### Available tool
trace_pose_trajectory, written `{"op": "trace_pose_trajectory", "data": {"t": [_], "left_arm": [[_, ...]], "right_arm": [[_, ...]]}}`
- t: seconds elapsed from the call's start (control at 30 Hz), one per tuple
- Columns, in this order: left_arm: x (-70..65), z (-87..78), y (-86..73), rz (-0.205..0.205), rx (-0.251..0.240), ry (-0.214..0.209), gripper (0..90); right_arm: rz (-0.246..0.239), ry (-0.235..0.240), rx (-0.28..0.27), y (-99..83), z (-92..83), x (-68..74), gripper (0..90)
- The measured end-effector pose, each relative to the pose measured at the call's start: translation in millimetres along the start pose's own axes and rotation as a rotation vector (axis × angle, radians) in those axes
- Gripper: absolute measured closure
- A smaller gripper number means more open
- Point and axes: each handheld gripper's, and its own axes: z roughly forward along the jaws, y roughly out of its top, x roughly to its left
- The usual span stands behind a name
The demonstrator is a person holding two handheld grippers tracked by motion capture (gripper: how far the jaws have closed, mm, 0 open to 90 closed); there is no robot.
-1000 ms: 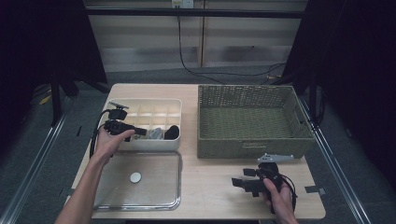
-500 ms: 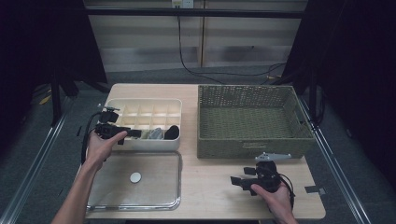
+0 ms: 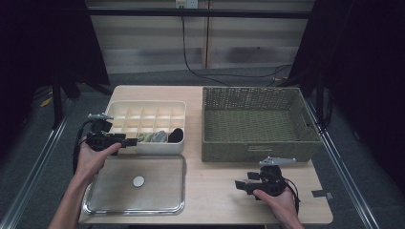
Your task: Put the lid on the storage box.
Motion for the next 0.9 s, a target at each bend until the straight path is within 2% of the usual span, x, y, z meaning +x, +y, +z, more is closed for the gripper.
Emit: {"op": "trace_pose_trajectory", "data": {"t": [0.17, 0.23, 0.3, 0.33, 0.4, 0.47, 0.53, 0.6, 0.7, 0.83, 0.9], "left_arm": [[-7.4, -9.4, -8.4, 0.014, -0.015, -0.005, 29.4], [-9.7, -14.5, -12.2, 0.005, -0.025, -0.009, 28.5], [-9.9, -16.6, -13.6, 0.017, -0.019, -0.014, 23.4], [-11.1, -20.7, -17.1, 0.007, -0.030, -0.013, 24.9], [-13.0, -23.2, -21.4, 0.013, -0.028, 0.002, 30.9], [-14.3, -24.6, -27.3, 0.007, -0.024, -0.019, 30.1], [-15.9, -26.8, -34.0, 0.015, -0.018, -0.003, 30.8], [-18.5, -28.1, -43.1, 0.006, -0.024, -0.014, 30.8], [-21.3, -28.4, -49.0, 0.013, -0.018, -0.004, 30.9], [-24.6, -31.3, -56.0, 0.009, -0.011, -0.015, 31.4], [-26.9, -32.9, -60.3, 0.018, -0.005, 0.000, 31.4]], "right_arm": [[-0.017, 0.004, 0.002, 1.4, 2.1, 3.6, 31.8], [-0.016, 0.010, 0.000, 2.8, 1.8, 5.3, 32.5], [-0.017, 0.011, -0.001, 3.9, 2.7, 5.8, 34.3], [-0.016, 0.013, 0.002, 4.6, 3.8, 5.8, 34.3], [-0.018, 0.016, 0.004, 6.2, 5.4, 6.9, 34.3], [-0.026, 0.028, 0.006, 7.8, 6.6, 9.1, 34.3], [-0.033, 0.039, 0.009, 9.4, 9.1, 10.7, 34.3], [-0.035, 0.043, 0.018, 11.1, 12.0, 12.8, 35.4], [-0.043, 0.051, 0.030, 13.9, 15.3, 16.2, 36.4], [-0.055, 0.066, 0.034, 19.0, 21.0, 21.5, 36.8], [-0.062, 0.075, 0.034, 21.7, 24.0, 24.6, 36.9]]}}
